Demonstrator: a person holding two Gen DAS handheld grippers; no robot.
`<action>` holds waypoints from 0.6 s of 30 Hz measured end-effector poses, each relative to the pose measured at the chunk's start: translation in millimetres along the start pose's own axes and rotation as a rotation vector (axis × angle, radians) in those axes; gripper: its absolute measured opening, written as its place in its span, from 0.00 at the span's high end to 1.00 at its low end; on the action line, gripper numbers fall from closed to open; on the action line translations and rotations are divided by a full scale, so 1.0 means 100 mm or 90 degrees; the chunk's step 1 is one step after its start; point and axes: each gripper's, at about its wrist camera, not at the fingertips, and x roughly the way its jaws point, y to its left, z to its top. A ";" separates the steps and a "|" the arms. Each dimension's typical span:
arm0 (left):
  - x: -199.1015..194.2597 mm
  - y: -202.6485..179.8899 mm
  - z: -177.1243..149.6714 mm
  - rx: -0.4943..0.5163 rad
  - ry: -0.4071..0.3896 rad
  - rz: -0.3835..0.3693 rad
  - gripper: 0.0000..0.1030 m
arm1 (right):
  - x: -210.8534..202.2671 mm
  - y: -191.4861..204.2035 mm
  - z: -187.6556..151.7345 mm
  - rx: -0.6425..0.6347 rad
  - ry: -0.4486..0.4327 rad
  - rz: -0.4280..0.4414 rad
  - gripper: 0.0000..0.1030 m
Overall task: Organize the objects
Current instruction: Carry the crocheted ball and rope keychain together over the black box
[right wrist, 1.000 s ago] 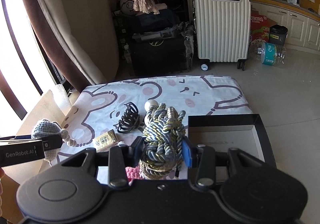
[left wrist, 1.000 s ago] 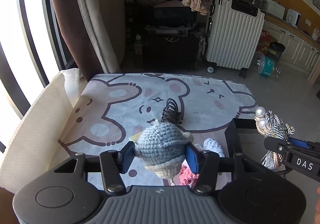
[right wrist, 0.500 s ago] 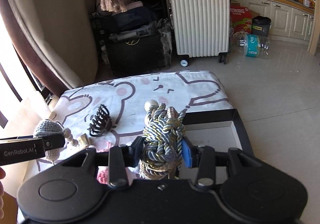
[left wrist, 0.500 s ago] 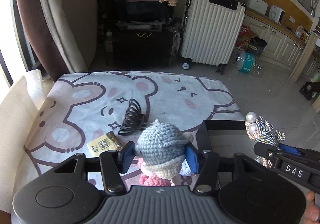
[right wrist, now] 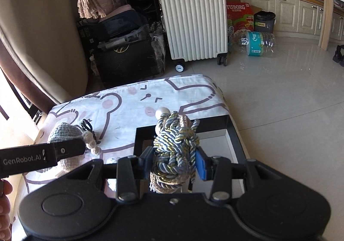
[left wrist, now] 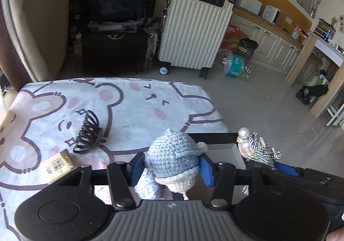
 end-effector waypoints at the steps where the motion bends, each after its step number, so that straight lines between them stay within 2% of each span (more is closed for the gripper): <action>1: 0.03 -0.02 0.00 -0.001 0.000 -0.006 0.47 | 0.02 -0.02 0.00 0.002 0.001 -0.001 0.59; 18: 0.61 -0.19 -0.05 -0.012 0.040 -0.061 0.47 | 0.39 -0.30 -0.08 0.021 0.038 -0.015 0.59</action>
